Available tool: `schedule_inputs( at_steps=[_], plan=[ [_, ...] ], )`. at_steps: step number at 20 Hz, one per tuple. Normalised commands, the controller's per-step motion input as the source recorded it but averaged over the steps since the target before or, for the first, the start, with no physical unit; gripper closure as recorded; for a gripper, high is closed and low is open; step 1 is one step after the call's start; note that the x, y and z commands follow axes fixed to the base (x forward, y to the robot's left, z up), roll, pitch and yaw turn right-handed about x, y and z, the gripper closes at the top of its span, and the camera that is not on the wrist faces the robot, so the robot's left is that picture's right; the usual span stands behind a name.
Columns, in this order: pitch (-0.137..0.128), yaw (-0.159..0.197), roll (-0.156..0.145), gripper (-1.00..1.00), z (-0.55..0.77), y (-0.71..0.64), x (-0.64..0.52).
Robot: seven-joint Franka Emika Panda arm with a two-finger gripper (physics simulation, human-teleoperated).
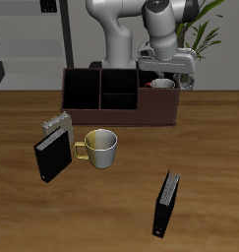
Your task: Place the red mug into the back desk caddy's right compartment and place the left black book into the back desk caddy's back compartment and place the right black book into the back desk caddy's front compartment
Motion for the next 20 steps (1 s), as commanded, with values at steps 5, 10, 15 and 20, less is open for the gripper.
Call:
schedule_inputs(
  at_steps=[5,10,15,20],
  plan=[
    [-0.1,0.034,-0.015,-1.0,0.27,-0.15,0.13],
    [-0.133,0.113,-0.016,-1.0,0.37,-0.18,0.17],
    [-0.099,0.19,-0.067,-1.0,0.35,-0.27,0.36],
    [-0.062,0.189,-0.069,-1.0,0.29,-0.34,0.45]
  ],
)
